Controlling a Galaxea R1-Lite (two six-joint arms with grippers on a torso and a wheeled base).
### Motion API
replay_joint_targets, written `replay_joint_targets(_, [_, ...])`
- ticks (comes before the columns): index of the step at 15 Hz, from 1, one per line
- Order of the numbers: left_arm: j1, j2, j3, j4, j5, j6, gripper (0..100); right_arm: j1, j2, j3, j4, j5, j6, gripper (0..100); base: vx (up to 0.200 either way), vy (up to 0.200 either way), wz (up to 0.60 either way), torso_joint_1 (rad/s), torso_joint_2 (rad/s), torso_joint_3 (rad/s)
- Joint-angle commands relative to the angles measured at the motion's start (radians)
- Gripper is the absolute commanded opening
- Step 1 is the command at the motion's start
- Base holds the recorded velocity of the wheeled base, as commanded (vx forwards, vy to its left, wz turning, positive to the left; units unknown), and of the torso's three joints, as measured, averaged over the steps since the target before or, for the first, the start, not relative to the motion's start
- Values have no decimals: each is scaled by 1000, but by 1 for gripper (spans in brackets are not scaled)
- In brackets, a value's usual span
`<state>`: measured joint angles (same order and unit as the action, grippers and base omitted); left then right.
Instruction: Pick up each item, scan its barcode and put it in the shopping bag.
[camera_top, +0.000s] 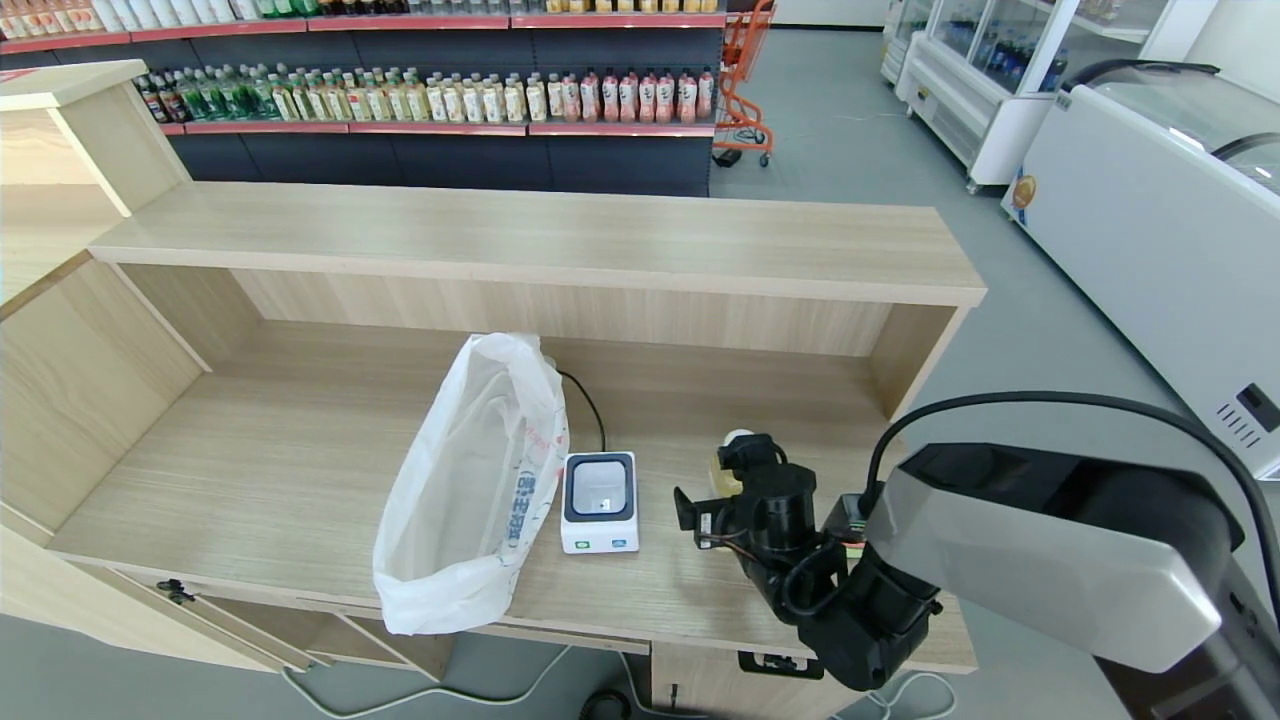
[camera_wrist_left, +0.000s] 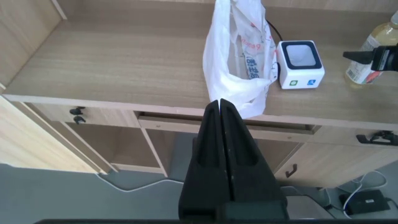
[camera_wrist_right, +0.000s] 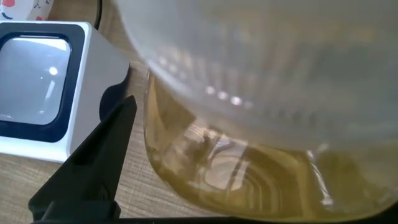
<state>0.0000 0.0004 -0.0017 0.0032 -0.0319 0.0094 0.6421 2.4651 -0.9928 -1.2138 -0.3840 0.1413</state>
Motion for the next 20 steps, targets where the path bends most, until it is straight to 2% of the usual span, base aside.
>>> replay_joint_targets(1, [0, 1, 0, 0, 0, 0, 0, 1, 3, -3, -1, 1, 0, 100, 0, 0, 0, 0, 0, 0])
replay_joint_targets(3, [0, 1, 0, 0, 0, 0, 0, -1, 2, -4, -13, 2, 3, 100, 0, 0, 0, 0, 0, 0])
replay_joint_targets(4, [0, 0, 0, 0, 0, 0, 0, -4, 3, -1, -24, 4, 0, 0, 0, 0, 0, 0, 0, 0])
replay_joint_targets(16, [0, 1, -1, 1, 0, 0, 0, -30, -75, 74, -10, 13, -12, 0, 0, 0, 0, 0, 0, 0])
replay_joint_targets(17, [0, 0, 0, 0, 0, 0, 0, -35, -133, 72, 30, 28, 17, 0, 0, 0, 0, 0, 0, 0])
replay_joint_targets(20, [0, 0, 0, 0, 0, 0, 0, -93, -353, 37, 252, 172, 143, 0, 0, 0, 0, 0, 0, 0])
